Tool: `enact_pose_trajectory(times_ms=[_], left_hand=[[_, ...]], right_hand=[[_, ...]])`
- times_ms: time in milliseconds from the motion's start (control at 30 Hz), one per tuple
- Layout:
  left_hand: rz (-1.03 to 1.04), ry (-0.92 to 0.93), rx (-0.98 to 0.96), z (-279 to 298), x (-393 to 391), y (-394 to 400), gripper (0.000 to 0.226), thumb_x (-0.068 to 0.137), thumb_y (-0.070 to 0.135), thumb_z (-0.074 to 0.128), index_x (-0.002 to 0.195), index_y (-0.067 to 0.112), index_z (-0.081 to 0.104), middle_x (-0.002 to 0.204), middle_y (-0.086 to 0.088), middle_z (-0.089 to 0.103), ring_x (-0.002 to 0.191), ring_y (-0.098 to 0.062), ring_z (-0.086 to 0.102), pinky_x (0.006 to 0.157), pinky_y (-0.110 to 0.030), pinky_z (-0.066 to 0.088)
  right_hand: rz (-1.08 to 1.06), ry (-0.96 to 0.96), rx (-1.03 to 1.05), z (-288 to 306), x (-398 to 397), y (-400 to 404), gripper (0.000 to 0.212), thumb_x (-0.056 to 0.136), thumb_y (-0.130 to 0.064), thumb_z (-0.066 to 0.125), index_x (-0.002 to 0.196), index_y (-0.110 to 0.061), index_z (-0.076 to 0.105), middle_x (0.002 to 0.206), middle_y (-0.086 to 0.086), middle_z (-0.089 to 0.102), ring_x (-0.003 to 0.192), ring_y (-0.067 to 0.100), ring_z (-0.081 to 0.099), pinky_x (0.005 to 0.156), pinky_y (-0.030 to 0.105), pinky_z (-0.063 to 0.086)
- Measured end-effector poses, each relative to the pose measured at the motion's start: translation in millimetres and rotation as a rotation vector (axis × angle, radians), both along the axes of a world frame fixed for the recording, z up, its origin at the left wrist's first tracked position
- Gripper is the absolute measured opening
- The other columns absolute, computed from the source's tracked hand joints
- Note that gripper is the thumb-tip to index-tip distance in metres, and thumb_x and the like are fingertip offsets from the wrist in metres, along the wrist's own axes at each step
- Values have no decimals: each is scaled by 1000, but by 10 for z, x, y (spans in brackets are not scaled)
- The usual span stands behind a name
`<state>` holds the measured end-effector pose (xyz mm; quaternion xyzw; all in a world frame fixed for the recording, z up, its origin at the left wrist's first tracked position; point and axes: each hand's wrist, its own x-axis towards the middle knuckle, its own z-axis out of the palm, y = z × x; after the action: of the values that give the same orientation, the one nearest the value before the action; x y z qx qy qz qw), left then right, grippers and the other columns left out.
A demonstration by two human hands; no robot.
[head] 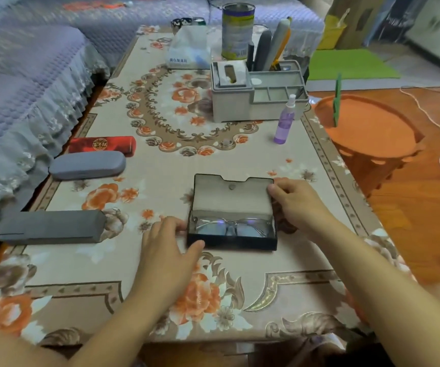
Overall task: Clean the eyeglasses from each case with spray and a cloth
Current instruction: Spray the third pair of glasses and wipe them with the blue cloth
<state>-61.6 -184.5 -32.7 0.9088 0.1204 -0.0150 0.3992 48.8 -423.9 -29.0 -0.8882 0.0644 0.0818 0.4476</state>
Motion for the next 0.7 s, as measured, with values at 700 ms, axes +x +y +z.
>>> enact_pose_trajectory(times_ms=[700], left_hand=[[-241, 98, 84, -28, 262, 277, 59, 82, 41, 77, 131, 54, 45, 130, 8, 51, 118, -9, 44, 101, -31, 41]], right_hand=[[408, -25, -346, 371, -341, -97, 18, 90, -21, 73, 81, -33, 65, 96, -6, 59, 85, 14, 60, 75, 30, 49]])
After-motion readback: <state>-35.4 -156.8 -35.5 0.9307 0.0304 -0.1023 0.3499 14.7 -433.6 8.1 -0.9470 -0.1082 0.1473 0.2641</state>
